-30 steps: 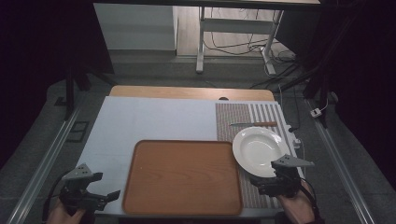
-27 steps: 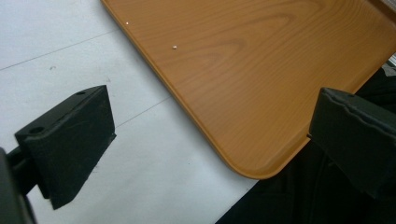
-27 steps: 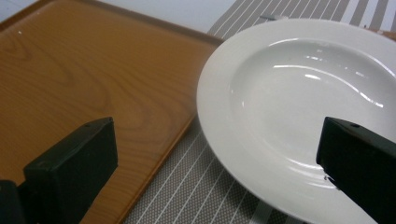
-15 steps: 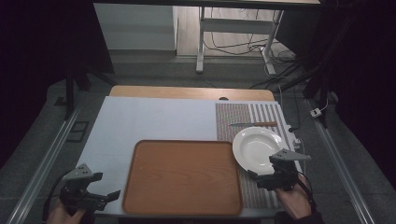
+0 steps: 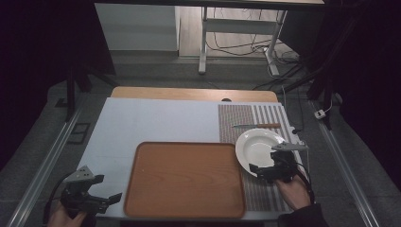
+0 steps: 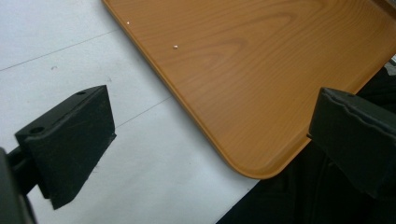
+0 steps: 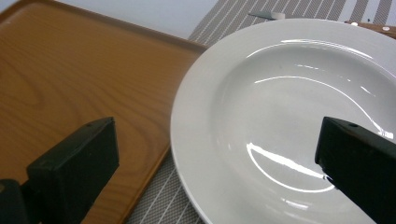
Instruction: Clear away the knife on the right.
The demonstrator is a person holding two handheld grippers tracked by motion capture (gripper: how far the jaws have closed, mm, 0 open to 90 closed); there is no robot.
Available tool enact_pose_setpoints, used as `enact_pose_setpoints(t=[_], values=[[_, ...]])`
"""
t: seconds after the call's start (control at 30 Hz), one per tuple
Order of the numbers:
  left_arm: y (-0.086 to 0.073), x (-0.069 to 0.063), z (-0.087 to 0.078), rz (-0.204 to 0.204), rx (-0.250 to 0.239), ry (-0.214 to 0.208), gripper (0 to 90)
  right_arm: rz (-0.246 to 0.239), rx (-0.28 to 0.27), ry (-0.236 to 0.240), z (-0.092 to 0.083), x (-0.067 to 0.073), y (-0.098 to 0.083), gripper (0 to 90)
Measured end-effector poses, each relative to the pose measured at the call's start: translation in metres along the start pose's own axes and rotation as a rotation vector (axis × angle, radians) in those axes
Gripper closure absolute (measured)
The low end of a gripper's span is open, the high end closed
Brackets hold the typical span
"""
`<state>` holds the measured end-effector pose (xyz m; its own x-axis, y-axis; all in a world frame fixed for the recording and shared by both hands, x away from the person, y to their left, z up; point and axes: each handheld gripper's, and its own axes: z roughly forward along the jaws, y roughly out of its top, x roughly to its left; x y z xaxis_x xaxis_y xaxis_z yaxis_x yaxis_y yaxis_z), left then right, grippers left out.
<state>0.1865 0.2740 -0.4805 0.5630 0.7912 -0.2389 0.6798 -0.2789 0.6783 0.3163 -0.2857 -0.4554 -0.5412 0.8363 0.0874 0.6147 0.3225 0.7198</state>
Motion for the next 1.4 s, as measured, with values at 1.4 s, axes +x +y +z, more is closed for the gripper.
enact_pose_setpoints(t=[1.4], values=[[0.001,0.000,0.001,0.001,0.008,0.005,0.8,-0.001,0.075,-0.148,0.062,-0.057,0.052,0.0]])
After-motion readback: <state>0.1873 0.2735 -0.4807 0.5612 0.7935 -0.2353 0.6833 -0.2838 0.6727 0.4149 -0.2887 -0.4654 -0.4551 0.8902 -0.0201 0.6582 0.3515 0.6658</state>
